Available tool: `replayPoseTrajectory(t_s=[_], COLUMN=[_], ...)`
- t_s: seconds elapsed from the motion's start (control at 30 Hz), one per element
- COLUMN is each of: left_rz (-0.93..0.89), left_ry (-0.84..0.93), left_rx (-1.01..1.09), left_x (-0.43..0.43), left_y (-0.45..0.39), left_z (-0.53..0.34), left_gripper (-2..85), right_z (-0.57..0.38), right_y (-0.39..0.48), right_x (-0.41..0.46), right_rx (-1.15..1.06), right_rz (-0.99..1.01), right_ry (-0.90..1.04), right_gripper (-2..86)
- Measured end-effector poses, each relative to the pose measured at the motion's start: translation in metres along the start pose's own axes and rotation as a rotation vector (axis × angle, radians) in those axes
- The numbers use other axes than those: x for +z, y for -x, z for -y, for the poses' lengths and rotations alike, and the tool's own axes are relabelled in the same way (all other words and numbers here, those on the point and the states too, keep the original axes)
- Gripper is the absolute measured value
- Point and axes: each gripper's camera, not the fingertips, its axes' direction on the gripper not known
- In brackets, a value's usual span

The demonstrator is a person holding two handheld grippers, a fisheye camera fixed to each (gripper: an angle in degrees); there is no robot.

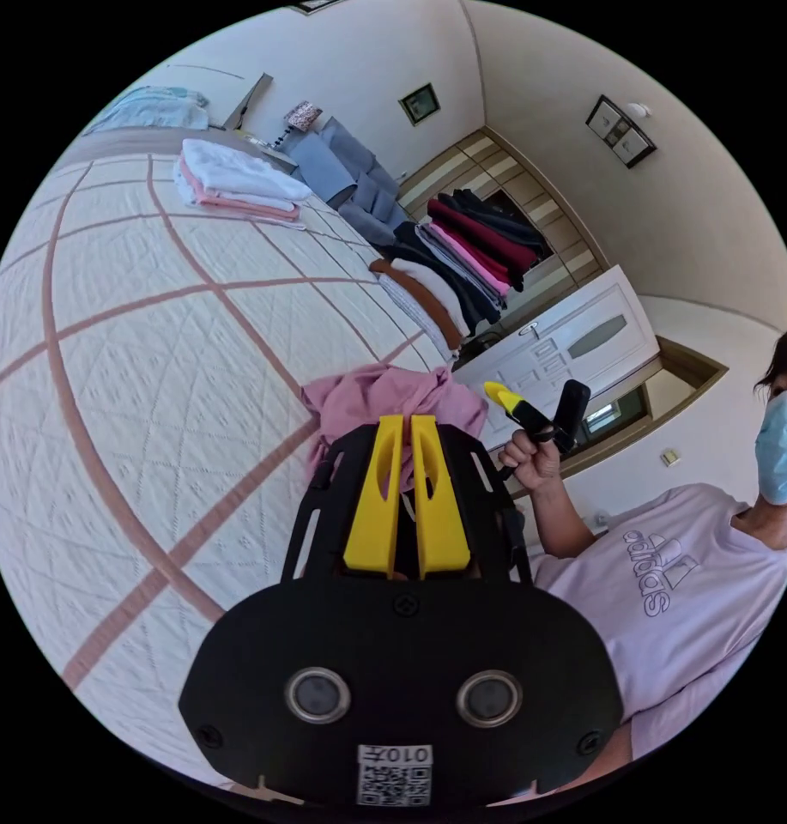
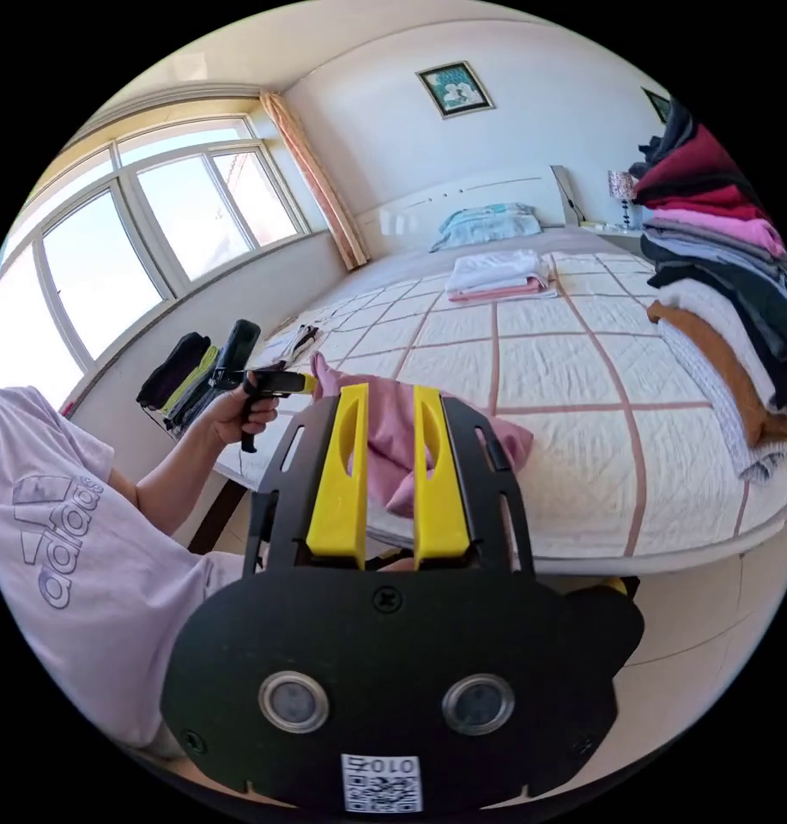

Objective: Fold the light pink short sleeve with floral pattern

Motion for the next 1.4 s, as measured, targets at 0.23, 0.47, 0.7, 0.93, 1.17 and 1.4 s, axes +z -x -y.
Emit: replayPoseTrajectory(t_s=[0.23,0.47,0.7,0.93,1.17,1.4], left_rz=[0.054,0.073,0.014,0.077,0.077,0.224], left_ry=[-0.051,-0.020,-0.086,-0.204,-0.239,-0.203], left_rx=[0.039,0.235,0.350,0.051,-0.248,-0.264], left_x=[-0.024,-0.027,-0.095,-0.118,-0.133,-0.118], left_y=[-0.023,-0.086,-0.127,-0.048,0.057,0.074], left_z=[-0.003,0.024,0.019,-0.018,-0.097,-0.080], left_gripper=[-0.1,-0.1,-0.1,0.3,1.7,5.3], right_z=[-0.018,-0.021,0.113,0.284,0.151,0.037], right_y=[0.031,0.088,0.079,0.098,0.098,0.177], right_x=[0.016,0.082,-0.010,0.041,0.101,0.162], right_rx=[-0.040,-0.199,-0.255,-0.276,-0.277,-0.512], right_rz=[-0.037,-0.393,-0.534,-0.239,-0.115,-0.185], right_ry=[0.056,0.264,0.120,0.153,0.173,0.277], right_gripper=[10.1,8.0,4.7,15.5,15.1,14.8])
